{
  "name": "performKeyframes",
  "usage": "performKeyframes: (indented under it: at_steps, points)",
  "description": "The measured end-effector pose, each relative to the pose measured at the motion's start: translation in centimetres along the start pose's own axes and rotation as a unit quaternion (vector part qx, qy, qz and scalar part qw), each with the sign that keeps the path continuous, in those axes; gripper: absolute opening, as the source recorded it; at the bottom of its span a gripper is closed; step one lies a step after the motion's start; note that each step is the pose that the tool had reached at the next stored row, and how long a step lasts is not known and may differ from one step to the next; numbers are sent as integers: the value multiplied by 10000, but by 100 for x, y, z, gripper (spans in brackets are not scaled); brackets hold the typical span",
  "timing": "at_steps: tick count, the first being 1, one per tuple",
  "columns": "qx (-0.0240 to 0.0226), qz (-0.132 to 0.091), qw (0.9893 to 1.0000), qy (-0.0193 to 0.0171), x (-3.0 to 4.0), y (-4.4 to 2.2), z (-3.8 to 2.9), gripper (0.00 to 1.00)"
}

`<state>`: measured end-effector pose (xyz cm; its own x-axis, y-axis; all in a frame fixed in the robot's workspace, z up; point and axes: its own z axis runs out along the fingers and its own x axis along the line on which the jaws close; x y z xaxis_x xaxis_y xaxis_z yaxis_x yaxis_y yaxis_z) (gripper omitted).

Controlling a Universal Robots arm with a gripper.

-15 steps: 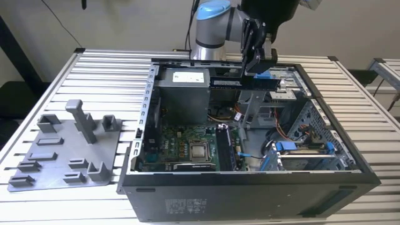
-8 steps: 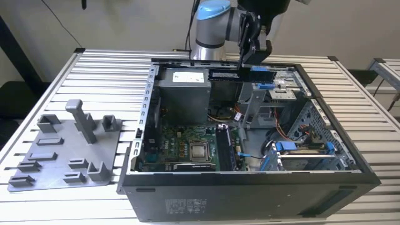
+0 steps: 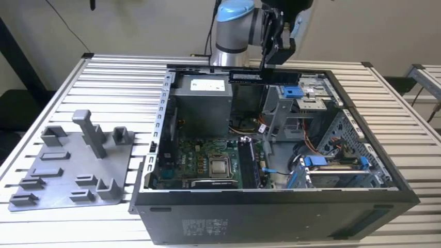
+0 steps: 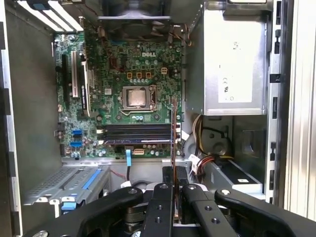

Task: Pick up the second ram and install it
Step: 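Pick up the second ram and move it above second insertion slot, then insert the second ram into the second slot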

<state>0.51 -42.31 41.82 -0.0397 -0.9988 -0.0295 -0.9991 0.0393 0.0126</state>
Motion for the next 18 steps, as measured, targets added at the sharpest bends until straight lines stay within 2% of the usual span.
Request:
performKeyframes:
  at_steps: [18]
  points:
    - [1, 27, 10000, 10, -16, 0, 1, 14]
